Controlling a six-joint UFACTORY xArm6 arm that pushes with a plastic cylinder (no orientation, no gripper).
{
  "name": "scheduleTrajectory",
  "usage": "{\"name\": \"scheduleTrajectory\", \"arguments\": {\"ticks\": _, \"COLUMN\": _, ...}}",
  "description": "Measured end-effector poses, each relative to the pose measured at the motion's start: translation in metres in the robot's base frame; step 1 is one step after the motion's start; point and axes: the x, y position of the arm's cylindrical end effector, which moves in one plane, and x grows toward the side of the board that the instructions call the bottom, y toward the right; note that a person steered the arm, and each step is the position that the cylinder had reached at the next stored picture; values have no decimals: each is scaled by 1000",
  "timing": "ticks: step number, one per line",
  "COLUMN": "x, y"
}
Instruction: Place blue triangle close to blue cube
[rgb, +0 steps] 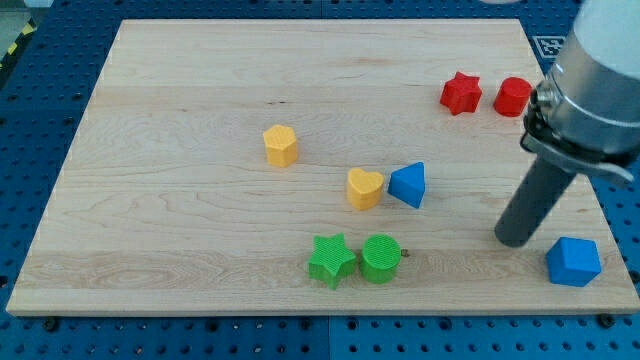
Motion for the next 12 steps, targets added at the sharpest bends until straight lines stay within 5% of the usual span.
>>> {"name": "scheduleTrajectory", "arguments": {"ticks": 3, "x": 22, "y": 48}}
{"name": "scheduleTrajectory", "arguments": {"ticks": 6, "x": -14, "y": -95}}
{"name": "scheduleTrajectory", "arguments": {"ticks": 7, "x": -53, "y": -107}}
{"name": "scheduleTrajectory", "arguments": {"ticks": 9, "x": -65, "y": -31}}
{"name": "scheduleTrajectory", "arguments": {"ticks": 12, "x": -102, "y": -141}}
